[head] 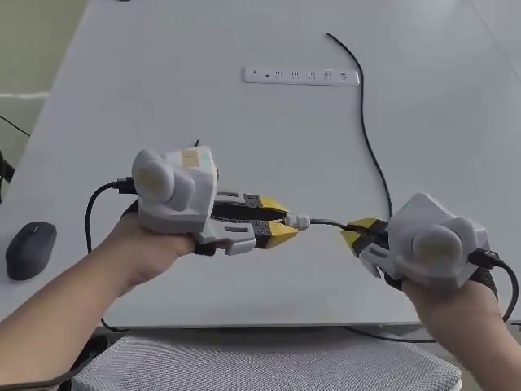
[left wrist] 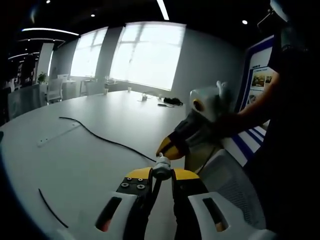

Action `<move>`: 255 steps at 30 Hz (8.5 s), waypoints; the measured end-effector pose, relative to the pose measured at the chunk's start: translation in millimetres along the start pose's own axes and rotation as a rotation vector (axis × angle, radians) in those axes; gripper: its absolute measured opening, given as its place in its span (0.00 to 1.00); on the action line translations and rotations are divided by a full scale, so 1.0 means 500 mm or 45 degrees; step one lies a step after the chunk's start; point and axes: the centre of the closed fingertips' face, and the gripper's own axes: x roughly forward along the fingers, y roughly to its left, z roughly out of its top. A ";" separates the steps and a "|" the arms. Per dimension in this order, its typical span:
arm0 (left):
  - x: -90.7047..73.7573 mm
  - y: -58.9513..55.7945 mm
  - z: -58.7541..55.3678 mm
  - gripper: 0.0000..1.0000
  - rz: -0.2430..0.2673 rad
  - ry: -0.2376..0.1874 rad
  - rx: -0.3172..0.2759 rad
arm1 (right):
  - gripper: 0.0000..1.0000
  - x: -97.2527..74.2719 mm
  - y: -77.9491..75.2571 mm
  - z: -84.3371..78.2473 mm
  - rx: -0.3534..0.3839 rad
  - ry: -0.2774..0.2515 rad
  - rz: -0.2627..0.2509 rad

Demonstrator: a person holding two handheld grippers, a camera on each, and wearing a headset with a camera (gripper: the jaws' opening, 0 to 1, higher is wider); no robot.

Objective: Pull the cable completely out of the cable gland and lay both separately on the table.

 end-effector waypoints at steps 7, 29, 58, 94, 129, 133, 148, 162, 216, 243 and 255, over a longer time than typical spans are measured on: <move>-0.001 -0.002 0.001 0.15 0.012 -0.007 0.019 | 0.00 0.010 -0.008 -0.027 0.220 0.037 -0.028; -0.005 0.015 0.003 0.15 0.025 -0.008 0.000 | 0.01 0.005 0.002 -0.027 0.108 0.066 -0.008; -0.002 0.008 -0.001 0.15 0.024 -0.003 -0.013 | 0.03 -0.010 0.112 0.119 -0.524 -0.051 0.062; -0.001 0.022 -0.003 0.15 0.021 0.003 -0.025 | 0.00 0.012 0.062 0.072 -0.333 -0.022 0.017; 0.005 0.017 -0.003 0.15 0.044 -0.006 -0.018 | 0.00 0.038 -0.012 -0.068 0.286 0.080 -0.068; 0.004 0.019 -0.005 0.15 0.052 -0.003 -0.020 | 0.00 0.034 -0.005 -0.071 0.242 0.078 -0.063; -0.008 0.028 -0.004 0.15 0.082 -0.005 -0.009 | 0.01 0.021 -0.002 -0.057 0.110 0.063 -0.081; -0.006 0.020 -0.012 0.15 0.077 0.007 -0.019 | 0.17 -0.016 0.025 0.009 -0.145 0.020 0.013; 0.005 0.036 0.002 0.15 0.083 -0.010 -0.026 | 0.00 0.012 0.068 0.099 -0.404 -0.033 0.068; 0.007 0.028 -0.005 0.15 0.085 0.000 -0.022 | 0.00 0.036 -0.020 -0.056 0.375 0.029 -0.028; 0.011 0.021 -0.010 0.15 0.079 0.008 -0.022 | 0.01 0.039 -0.020 -0.097 0.521 0.062 -0.042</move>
